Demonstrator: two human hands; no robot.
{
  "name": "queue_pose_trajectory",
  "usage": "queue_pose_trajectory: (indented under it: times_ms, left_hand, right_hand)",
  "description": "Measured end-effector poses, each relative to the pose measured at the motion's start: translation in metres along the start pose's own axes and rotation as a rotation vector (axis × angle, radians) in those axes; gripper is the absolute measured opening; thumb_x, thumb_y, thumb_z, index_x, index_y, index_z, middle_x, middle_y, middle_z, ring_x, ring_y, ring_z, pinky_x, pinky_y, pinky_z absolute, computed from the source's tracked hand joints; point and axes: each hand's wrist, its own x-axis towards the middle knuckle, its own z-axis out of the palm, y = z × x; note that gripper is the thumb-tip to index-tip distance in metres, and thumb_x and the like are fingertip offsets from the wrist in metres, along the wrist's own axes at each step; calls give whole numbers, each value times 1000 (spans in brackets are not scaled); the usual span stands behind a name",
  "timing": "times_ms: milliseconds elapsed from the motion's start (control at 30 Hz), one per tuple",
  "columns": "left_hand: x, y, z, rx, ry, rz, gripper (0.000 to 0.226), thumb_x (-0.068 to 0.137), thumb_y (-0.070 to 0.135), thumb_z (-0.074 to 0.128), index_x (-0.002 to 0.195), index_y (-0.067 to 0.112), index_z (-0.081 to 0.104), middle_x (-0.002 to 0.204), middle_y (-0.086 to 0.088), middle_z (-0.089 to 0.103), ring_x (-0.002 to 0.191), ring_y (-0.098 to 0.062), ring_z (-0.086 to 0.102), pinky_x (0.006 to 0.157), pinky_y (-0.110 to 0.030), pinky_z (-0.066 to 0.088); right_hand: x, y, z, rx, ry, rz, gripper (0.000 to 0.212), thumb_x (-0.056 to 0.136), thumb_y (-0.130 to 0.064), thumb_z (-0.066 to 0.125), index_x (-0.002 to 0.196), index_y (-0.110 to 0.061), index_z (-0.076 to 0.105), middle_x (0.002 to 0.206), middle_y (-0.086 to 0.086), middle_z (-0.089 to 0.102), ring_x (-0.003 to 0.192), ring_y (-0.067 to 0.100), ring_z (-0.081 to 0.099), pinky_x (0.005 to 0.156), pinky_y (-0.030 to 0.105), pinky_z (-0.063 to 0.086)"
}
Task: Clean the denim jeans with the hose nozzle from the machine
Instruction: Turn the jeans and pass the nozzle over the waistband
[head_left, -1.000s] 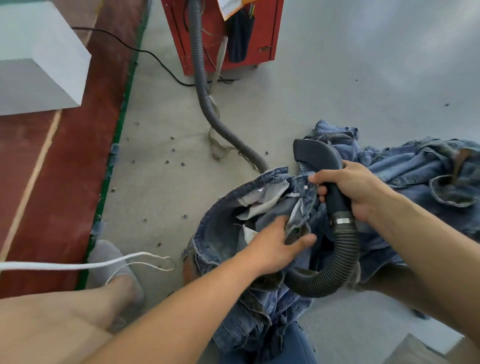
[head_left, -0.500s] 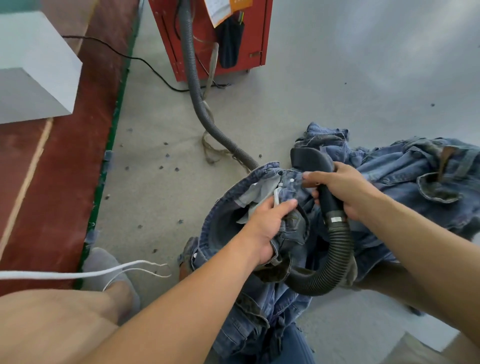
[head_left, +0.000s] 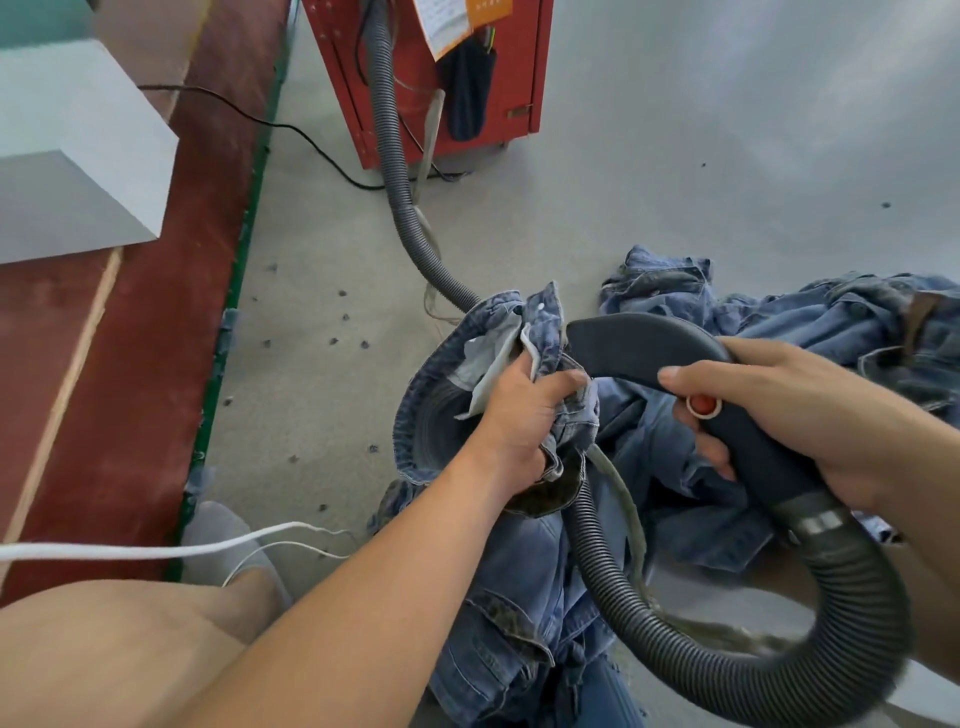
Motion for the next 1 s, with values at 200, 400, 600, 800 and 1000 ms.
queue_pose_trajectory:
  times_ms: [200,400,600,800,1000]
  left_hand:
    - [-6,-12,0,259,-47,-7,35,92,-4,58,124,10,63,105,-21,70,92,-26,66,84,-48,57]
    - [1,-11,-4,299,59,-11,23,93,-4,51,115,-1,56,85,-19,58,76,-28,53,61,-42,50]
    - [-3,-18,-5,396,-8,12,28,89,5,58,113,18,66,89,-4,72,82,-20,66,79,-45,58]
    - [-1,-9,-12,337,0,-32,31,88,3,58,117,12,65,98,-15,70,87,-25,67,80,-45,60]
    - [-12,-12,-11,409,-167,-145,33,91,6,63,123,0,59,91,-12,61,84,-27,58,83,-46,52]
  right_hand:
    - [25,-10,8,12,101,24,24,95,-28,73,85,-11,58,63,11,61,48,23,56,45,31,51]
    - [14,-2,1,-95,85,41,30,93,-34,75,87,-10,57,65,17,63,52,29,59,51,37,54]
    - [34,-15,15,21,170,13,19,98,-22,70,97,-8,58,60,7,59,44,19,56,43,29,51]
    - [16,-7,12,-101,33,48,25,93,-29,76,95,-9,60,62,8,62,48,22,59,48,34,53]
    - [47,-18,19,72,223,-57,21,97,-20,70,84,-9,58,62,11,58,43,20,55,44,29,50]
